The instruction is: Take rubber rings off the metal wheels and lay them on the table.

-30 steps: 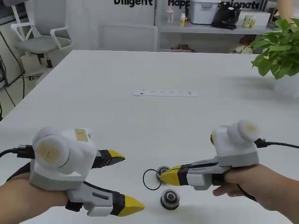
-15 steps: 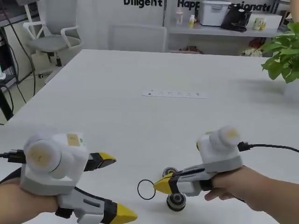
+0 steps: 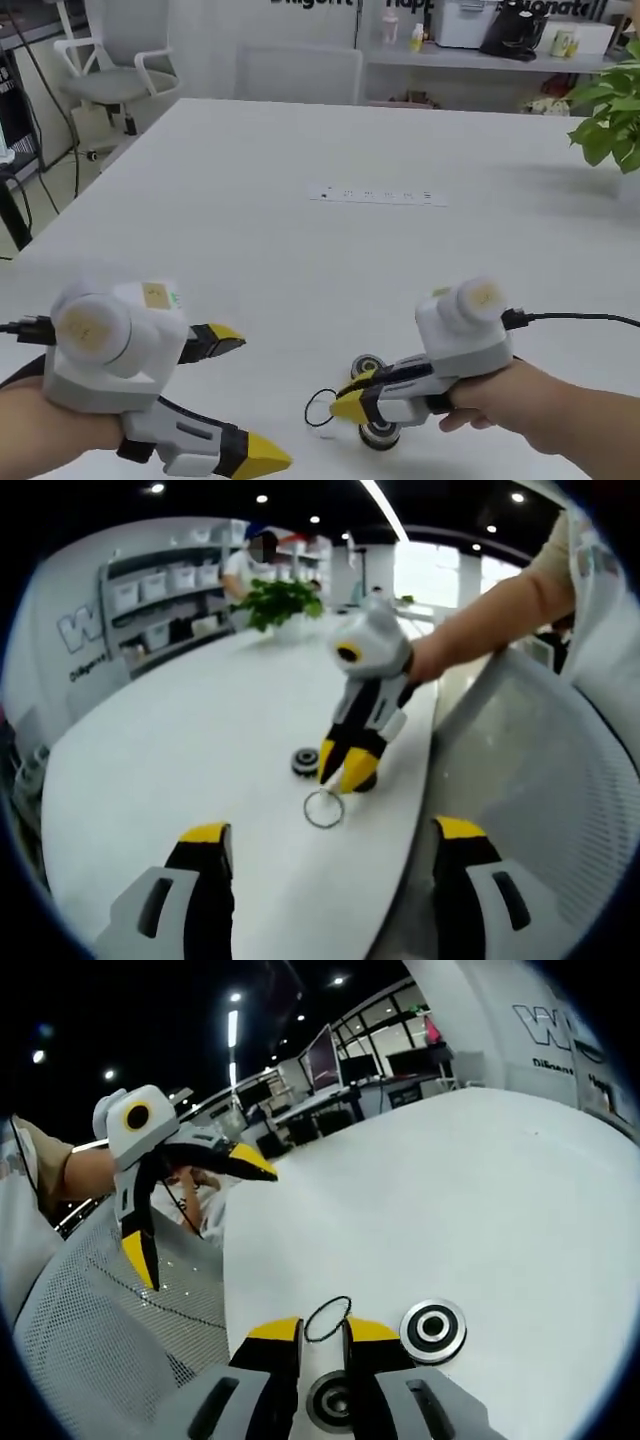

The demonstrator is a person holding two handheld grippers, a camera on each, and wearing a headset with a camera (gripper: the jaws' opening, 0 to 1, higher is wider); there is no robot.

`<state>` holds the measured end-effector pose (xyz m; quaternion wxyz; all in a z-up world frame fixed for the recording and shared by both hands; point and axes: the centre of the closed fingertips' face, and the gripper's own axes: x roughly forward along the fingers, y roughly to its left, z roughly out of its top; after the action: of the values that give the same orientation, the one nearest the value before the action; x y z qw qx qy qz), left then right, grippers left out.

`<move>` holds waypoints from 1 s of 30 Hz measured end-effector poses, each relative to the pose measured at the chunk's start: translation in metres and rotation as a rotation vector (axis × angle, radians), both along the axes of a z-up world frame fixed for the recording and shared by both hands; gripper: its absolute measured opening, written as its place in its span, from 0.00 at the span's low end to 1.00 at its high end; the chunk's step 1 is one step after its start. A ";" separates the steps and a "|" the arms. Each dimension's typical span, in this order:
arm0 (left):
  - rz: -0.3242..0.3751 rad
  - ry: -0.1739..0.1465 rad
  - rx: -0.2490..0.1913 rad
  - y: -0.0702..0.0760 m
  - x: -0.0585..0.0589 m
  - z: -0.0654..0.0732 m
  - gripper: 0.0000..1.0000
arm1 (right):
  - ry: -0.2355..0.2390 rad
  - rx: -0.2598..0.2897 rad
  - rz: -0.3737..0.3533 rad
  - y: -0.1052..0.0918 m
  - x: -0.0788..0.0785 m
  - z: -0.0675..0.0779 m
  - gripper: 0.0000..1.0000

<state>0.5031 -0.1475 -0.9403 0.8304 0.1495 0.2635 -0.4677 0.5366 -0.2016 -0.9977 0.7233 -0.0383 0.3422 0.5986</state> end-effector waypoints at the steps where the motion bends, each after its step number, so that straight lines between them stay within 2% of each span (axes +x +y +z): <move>1: 0.000 0.001 0.000 0.000 0.000 0.000 0.82 | -0.005 0.006 -0.001 -0.001 0.001 0.002 0.17; 9: -0.010 0.002 0.003 -0.005 0.006 0.001 0.80 | -0.033 0.032 -0.009 -0.013 0.004 0.013 0.24; 10: -0.016 -0.005 0.005 -0.007 0.007 0.002 0.79 | -0.037 0.039 -0.015 -0.016 0.005 0.015 0.25; 17: -0.038 0.004 0.002 -0.021 0.014 0.000 0.78 | -0.065 0.057 -0.041 -0.033 0.009 0.024 0.29; 23: -0.060 0.010 -0.001 -0.035 0.020 -0.002 0.74 | -0.090 0.055 -0.044 -0.045 0.005 0.026 0.31; 26: -0.065 0.009 0.003 -0.040 0.023 -0.005 0.73 | -0.098 0.049 -0.041 -0.050 0.003 0.023 0.33; 30: -0.073 0.024 0.002 -0.047 0.025 -0.012 0.70 | -0.102 0.044 -0.041 -0.057 -0.001 0.018 0.35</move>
<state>0.5285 -0.1944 -0.9523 0.8094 0.1542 0.2684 -0.4990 0.5360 -0.2588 -0.9799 0.7526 -0.0458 0.2923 0.5883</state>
